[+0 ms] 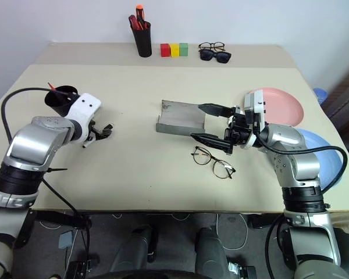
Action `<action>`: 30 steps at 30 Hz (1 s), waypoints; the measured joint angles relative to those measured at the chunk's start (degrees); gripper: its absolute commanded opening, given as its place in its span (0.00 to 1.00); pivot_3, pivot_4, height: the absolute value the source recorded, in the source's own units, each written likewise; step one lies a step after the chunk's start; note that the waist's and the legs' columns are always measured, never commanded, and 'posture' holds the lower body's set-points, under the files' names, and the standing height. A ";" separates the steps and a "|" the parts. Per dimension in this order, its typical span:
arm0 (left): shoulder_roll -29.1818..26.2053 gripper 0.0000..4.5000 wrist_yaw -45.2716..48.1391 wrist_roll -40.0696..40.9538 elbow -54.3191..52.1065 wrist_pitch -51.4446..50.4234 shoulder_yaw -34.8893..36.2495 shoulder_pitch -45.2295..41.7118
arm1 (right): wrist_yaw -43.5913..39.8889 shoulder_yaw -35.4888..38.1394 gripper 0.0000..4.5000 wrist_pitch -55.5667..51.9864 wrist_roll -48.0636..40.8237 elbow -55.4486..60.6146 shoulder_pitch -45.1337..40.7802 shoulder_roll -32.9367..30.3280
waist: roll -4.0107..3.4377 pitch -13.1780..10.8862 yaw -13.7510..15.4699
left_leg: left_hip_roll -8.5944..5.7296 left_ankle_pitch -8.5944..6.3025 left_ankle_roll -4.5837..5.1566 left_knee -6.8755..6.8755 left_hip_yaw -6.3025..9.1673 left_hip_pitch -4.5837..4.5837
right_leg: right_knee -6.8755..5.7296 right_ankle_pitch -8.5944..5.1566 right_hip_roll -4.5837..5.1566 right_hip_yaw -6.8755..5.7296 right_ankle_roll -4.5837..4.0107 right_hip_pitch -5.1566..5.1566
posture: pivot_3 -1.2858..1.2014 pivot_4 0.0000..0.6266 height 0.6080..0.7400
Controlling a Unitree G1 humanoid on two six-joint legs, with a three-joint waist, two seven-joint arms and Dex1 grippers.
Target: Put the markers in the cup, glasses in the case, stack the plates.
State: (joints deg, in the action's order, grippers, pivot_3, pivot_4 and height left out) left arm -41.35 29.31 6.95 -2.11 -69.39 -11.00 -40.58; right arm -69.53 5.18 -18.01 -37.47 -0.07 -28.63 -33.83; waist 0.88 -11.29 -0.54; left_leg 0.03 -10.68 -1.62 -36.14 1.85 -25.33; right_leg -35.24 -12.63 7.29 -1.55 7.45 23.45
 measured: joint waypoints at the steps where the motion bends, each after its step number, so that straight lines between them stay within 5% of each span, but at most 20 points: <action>1: 0.16 0.87 0.44 0.00 1.02 0.00 -0.27 -0.32 | 0.05 0.06 1.00 0.00 0.09 0.01 0.11 -0.02 | 0.00 0.00 -0.03 | 0.00 0.00 0.00 0.01 0.00 0.00 | 0.00 0.00 0.00 0.00 0.01 0.01 | 0.52 0.24 1.00; 9: 4.93 0.82 1.06 -1.03 14.74 4.58 -1.50 -6.64 | 0.85 0.91 1.00 -0.12 0.12 1.50 1.86 -0.49 | -0.03 0.03 0.23 | 0.00 0.00 0.00 -0.04 0.01 0.05 | -0.03 0.08 0.00 0.00 0.14 -0.07 | 0.52 0.24 1.00; 11: 6.26 0.69 1.10 -1.37 18.07 6.23 -1.48 -8.10 | 1.19 1.10 1.00 -0.17 0.10 2.30 2.34 -0.71 | -0.05 0.06 0.39 | 0.00 0.00 0.00 -0.05 0.00 0.07 | -0.03 0.07 0.01 0.00 0.13 -0.09 | 0.52 0.24 1.00; 17: 7.63 0.01 3.18 -1.52 21.16 8.72 -1.81 -9.24 | 1.86 2.20 1.00 -0.37 0.06 3.32 3.70 -1.07 | -0.07 0.08 0.24 | 0.00 0.00 0.00 -0.04 0.00 0.08 | -0.04 0.08 0.01 0.00 0.12 -0.08 | 0.52 0.24 1.00; 25: 6.50 0.01 6.57 0.38 1.21 8.27 -1.70 -1.35 | 2.89 2.44 1.00 -1.16 0.04 3.78 3.70 -1.06 | 0.00 0.00 -0.02 | 0.01 0.00 0.00 0.04 0.00 -0.06 | 0.00 0.10 0.02 0.02 0.14 0.07 | 0.52 0.24 1.00; 30: 12.09 0.01 -1.53 -1.95 -11.50 26.08 2.32 -0.63 | 3.34 2.27 1.00 -1.97 -0.91 3.82 2.65 -0.50 | 0.01 0.00 0.34 | 0.00 0.00 0.00 0.00 -0.02 -0.05 | 0.13 0.03 0.04 0.03 -0.07 -0.01 | 0.52 0.24 1.00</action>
State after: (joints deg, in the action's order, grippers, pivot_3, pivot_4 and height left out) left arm -29.26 27.78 5.00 -13.61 -43.31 -8.68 -41.21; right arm -66.18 7.45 -19.98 -38.38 3.75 -25.98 -34.33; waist 0.89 -11.29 -0.21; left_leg 0.03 -10.68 -1.63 -36.15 1.83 -25.38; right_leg -35.11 -12.61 7.33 -1.52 7.38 23.44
